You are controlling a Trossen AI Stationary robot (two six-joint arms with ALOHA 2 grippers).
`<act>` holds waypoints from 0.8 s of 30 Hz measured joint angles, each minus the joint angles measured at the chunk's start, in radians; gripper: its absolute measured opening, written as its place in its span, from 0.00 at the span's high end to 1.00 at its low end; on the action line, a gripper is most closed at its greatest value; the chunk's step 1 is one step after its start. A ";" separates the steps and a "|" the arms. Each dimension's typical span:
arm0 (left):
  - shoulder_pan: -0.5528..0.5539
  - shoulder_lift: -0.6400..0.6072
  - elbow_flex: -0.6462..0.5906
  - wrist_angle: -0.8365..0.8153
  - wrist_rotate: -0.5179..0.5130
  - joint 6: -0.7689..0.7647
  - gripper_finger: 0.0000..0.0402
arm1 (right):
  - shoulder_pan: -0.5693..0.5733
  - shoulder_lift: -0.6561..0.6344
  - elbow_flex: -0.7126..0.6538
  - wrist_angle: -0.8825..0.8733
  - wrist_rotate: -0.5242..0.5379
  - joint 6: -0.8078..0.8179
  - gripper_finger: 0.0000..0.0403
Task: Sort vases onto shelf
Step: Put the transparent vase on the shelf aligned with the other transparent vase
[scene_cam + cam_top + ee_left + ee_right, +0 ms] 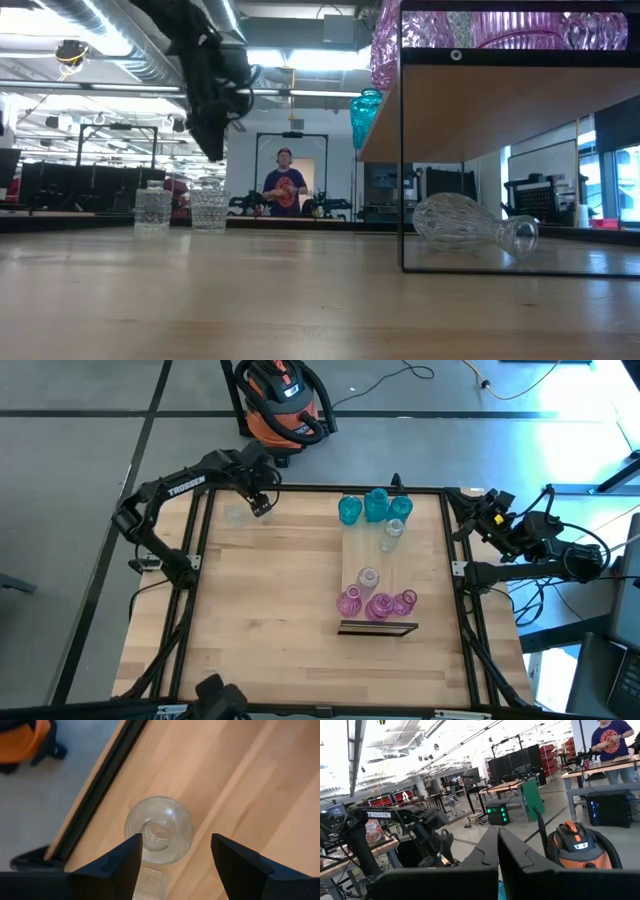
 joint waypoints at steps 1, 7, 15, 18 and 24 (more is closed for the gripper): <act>0.000 0.012 0.000 -0.002 -0.005 -0.010 0.43 | 0.000 0.000 0.000 0.000 0.000 0.000 1.00; 0.000 0.080 0.000 -0.006 -0.060 -0.031 0.43 | 0.000 0.000 0.000 0.000 0.000 0.000 1.00; 0.007 0.140 0.005 0.008 -0.092 -0.038 0.43 | 0.000 0.000 0.000 0.000 0.000 0.000 1.00; 0.006 0.140 0.004 0.005 -0.088 -0.038 0.45 | 0.000 0.000 0.000 -0.001 0.000 0.000 1.00; 0.003 0.141 0.003 -0.033 -0.012 -0.064 0.61 | 0.000 0.000 0.000 -0.001 0.000 0.000 1.00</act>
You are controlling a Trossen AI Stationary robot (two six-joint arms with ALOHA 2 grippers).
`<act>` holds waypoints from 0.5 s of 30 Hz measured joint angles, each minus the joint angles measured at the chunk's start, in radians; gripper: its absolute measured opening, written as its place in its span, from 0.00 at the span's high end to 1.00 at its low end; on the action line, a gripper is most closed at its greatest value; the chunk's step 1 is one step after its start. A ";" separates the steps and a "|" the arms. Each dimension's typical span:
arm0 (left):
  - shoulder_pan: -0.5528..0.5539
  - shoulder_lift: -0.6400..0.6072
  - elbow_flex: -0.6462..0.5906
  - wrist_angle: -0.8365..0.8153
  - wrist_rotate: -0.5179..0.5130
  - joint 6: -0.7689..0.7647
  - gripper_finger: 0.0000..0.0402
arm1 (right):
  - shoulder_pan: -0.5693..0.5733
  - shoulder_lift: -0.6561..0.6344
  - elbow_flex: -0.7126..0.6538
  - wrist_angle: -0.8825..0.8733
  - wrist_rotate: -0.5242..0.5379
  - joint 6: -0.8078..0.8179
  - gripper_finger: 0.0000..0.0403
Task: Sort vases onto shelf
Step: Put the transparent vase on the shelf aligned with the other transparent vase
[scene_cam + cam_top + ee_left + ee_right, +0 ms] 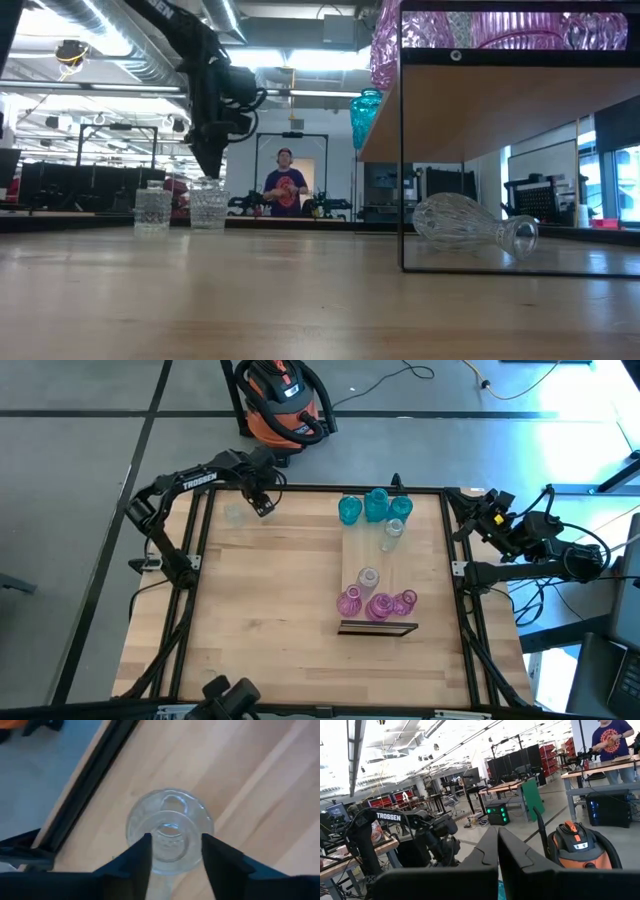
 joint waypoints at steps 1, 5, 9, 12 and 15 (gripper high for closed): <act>-0.004 0.002 -0.001 -0.006 0.016 0.000 0.65 | 0.000 0.000 0.000 0.000 0.000 0.000 1.00; -0.020 0.008 -0.007 -0.066 0.091 0.002 0.80 | 0.000 0.000 0.000 0.000 0.000 0.000 1.00; -0.034 0.007 -0.005 -0.098 0.078 -0.001 0.88 | 0.000 0.000 0.000 0.000 0.000 0.000 1.00; -0.055 0.007 -0.005 -0.103 0.063 -0.018 0.88 | 0.000 0.000 0.000 0.000 0.000 0.000 1.00; -0.083 -0.001 -0.007 -0.115 0.064 -0.028 0.88 | 0.000 0.000 0.000 -0.001 0.000 0.000 1.00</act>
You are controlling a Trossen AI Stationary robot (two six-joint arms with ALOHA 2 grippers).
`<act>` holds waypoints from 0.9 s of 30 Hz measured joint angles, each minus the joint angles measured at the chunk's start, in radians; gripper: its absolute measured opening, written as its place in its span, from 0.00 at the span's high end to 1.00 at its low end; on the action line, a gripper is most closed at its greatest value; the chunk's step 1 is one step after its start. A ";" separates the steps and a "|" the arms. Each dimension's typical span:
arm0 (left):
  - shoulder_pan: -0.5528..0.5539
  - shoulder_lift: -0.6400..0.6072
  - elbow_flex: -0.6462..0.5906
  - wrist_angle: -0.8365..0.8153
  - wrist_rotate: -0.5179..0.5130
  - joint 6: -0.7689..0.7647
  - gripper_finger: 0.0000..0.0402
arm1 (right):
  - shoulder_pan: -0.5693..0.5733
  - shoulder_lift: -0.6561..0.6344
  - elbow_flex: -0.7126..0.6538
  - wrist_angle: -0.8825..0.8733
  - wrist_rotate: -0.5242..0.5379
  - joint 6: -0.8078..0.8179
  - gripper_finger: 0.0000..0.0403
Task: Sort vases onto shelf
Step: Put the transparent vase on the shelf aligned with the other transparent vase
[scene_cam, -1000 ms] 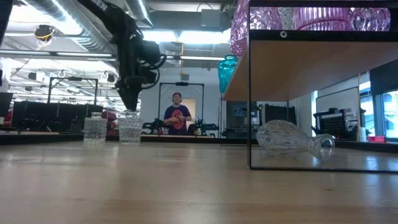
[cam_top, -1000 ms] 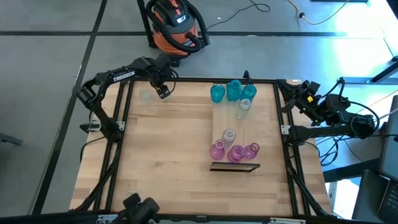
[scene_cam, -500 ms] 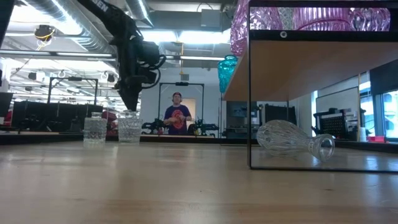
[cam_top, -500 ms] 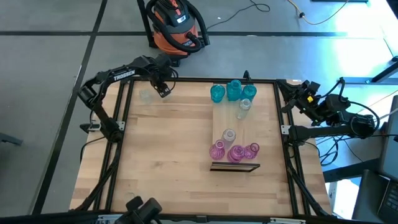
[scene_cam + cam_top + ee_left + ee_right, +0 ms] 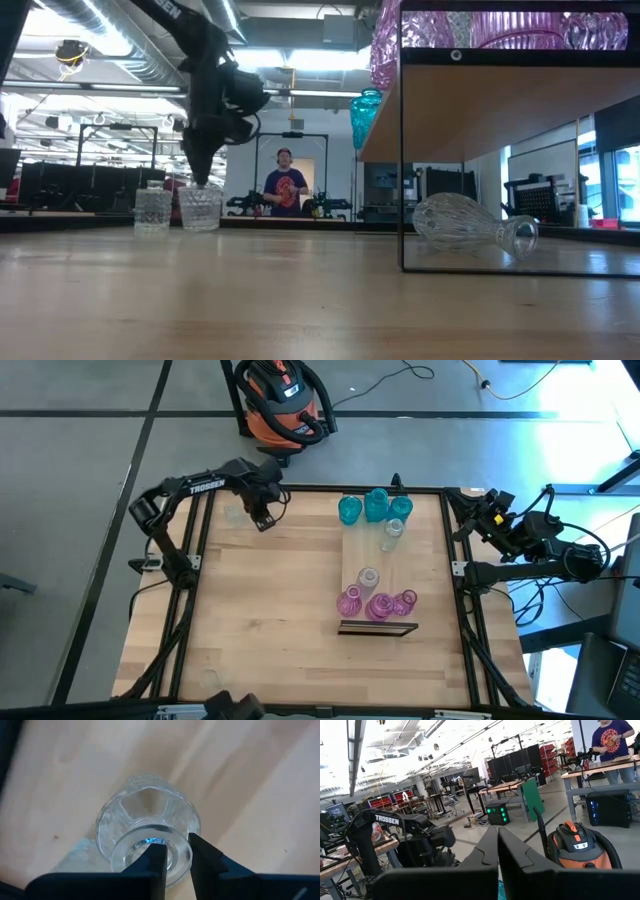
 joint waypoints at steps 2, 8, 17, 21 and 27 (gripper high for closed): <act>-0.033 -0.014 -0.001 -0.017 0.001 -0.010 0.88 | 0.000 0.000 0.000 0.000 0.000 0.000 1.00; -0.156 -0.032 0.181 -0.201 0.000 -0.020 0.88 | 0.000 0.000 0.000 0.000 0.000 0.000 1.00; -0.420 -0.028 0.612 -0.281 0.014 0.002 0.88 | 0.000 0.000 0.000 0.000 0.000 0.000 1.00; -0.510 0.021 0.758 -0.331 0.005 -0.037 0.88 | 0.000 0.000 0.000 0.000 0.000 0.000 1.00; -0.592 0.145 0.965 -0.432 0.000 -0.030 0.88 | 0.000 0.000 0.000 0.000 0.000 0.000 1.00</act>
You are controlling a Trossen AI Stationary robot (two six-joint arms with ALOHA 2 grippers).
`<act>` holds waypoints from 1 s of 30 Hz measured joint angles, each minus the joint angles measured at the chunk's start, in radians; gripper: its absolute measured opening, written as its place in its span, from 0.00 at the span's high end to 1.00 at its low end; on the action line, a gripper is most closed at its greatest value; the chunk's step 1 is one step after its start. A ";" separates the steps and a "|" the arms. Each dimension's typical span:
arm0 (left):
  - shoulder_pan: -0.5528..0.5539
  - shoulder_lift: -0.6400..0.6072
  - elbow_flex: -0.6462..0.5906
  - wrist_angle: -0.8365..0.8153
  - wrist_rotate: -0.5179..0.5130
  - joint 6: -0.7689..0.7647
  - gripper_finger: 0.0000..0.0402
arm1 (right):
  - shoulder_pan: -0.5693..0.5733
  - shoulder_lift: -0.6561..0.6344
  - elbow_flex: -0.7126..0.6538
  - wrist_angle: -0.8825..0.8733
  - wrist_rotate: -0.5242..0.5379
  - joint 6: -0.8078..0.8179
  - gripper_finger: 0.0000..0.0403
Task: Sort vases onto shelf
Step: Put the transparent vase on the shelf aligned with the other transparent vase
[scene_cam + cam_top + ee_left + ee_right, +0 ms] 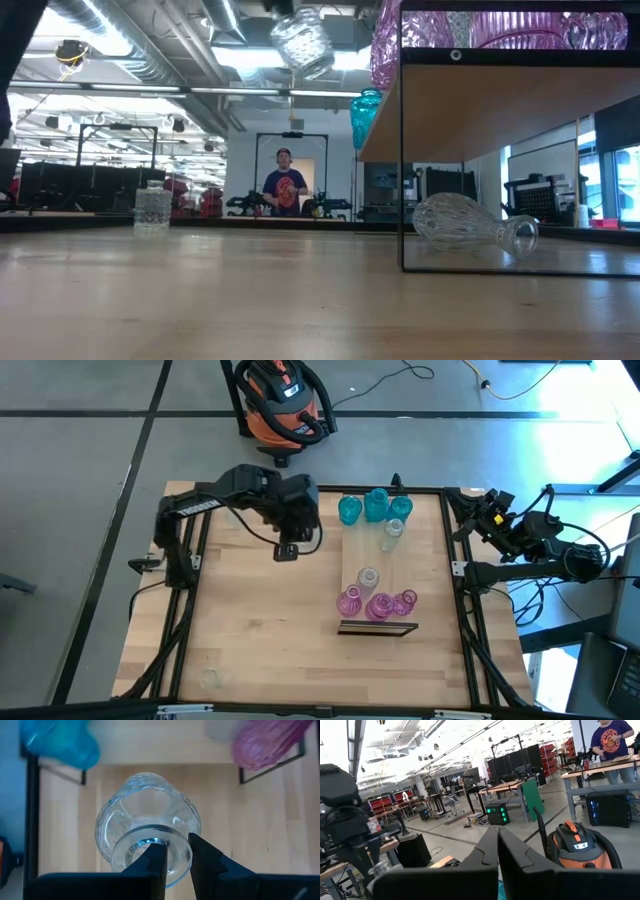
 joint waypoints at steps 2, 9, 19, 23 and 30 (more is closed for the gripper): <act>-0.010 0.046 0.064 -0.015 0.001 0.031 0.88 | 0.000 0.000 0.000 0.000 0.000 0.000 1.00; 0.001 0.133 0.106 0.004 0.032 0.140 0.88 | 0.000 0.000 0.000 0.012 0.000 0.000 1.00; 0.016 0.176 0.122 0.154 0.099 0.170 0.88 | 0.000 0.003 0.000 0.027 -0.099 0.310 1.00; 0.023 0.176 0.122 0.178 0.119 0.138 0.88 | 0.000 0.042 0.000 0.032 -0.181 0.386 1.00; 0.021 0.176 0.121 0.188 0.147 0.155 0.88 | 0.000 0.162 0.000 0.125 -0.278 0.564 1.00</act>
